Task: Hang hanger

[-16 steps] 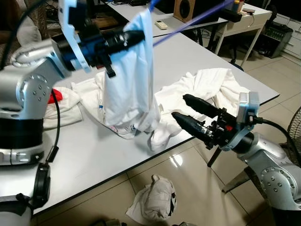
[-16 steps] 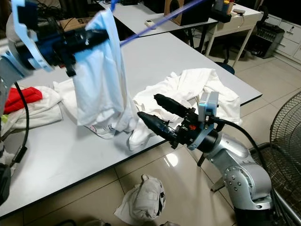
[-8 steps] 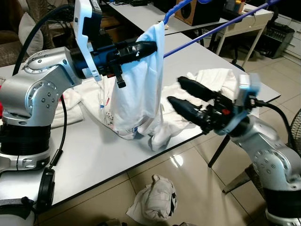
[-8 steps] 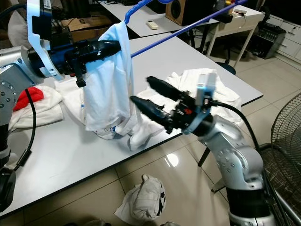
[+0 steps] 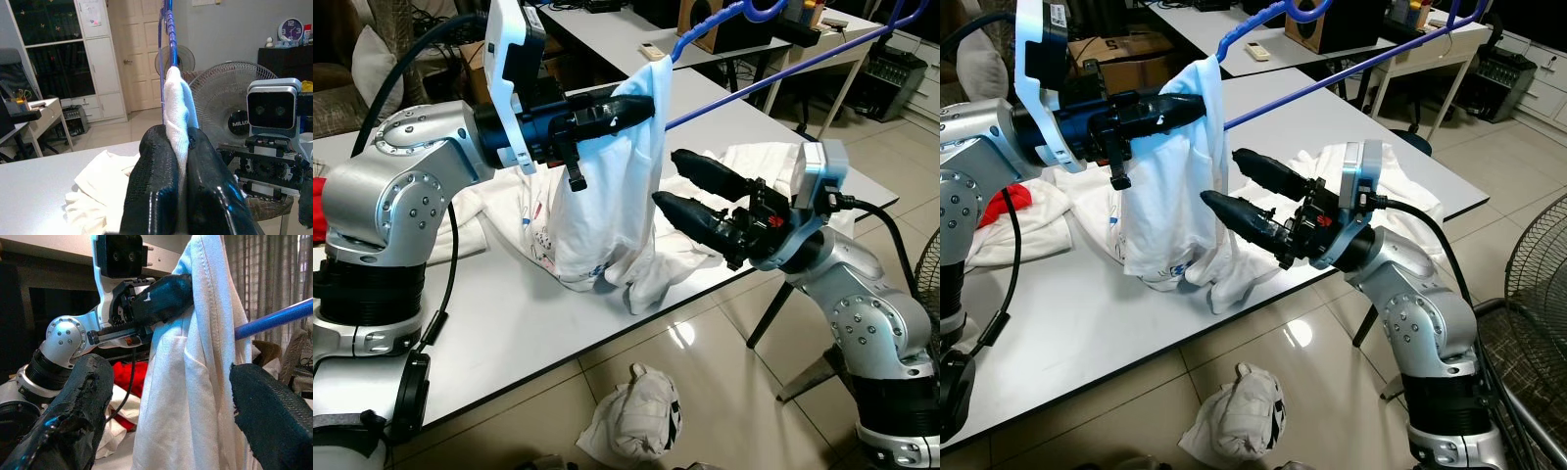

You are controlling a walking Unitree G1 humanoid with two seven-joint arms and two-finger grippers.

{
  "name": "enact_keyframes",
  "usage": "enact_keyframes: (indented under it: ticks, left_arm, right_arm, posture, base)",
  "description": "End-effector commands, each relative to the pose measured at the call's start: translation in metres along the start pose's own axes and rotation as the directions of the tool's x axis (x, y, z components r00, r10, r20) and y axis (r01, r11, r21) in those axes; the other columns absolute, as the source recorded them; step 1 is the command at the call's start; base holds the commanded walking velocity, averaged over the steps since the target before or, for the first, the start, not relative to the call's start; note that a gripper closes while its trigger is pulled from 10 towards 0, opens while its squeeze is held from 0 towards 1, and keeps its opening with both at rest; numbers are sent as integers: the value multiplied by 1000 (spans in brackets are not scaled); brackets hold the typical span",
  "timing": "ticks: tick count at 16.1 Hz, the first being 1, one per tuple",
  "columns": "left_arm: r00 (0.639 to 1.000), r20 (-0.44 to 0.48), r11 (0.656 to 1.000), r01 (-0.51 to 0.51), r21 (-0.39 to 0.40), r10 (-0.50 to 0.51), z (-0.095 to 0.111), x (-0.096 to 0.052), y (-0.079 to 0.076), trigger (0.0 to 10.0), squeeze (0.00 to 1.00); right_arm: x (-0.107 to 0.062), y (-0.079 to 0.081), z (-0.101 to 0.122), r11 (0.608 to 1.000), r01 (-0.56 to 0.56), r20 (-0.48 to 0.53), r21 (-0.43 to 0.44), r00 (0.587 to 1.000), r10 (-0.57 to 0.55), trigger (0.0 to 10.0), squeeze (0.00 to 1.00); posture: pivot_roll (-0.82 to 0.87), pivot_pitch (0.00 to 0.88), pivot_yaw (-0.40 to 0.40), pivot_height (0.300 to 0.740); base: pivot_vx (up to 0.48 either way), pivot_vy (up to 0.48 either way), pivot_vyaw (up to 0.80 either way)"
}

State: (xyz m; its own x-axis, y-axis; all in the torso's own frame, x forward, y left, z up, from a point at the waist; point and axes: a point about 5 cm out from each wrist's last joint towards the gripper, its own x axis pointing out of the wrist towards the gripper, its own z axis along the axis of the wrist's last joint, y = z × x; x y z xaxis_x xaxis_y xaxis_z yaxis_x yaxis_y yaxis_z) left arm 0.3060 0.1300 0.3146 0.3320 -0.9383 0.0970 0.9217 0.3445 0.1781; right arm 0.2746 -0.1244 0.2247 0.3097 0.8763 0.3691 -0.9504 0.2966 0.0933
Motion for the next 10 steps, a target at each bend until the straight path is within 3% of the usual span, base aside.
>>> enact_keyframes:
  ticks: [1,6,10]
  left_arm:
    - [1000,-10,999,18,32,-18,5,4,-4,0,0]
    - [999,-15,999,34,40,-33,7,9,-5,0,0]
    - [999,-19,998,32,46,-31,7,10,-5,0,0]
  right_arm:
    - [4,-1,5,1000,-20,14,-12,1000,20,10000,0]
    - [1,2,-2,988,-140,-64,70,987,145,10000,0]
    - [2,-9,7,995,-86,-14,41,996,86,10000,0]
  posture:
    - [-90,0,3,740]
    - [-85,2,-8,740]
    - [-86,3,-12,740]
  base:
    - [0,0,0]
    - [0,0,0]
    - [0,0,0]
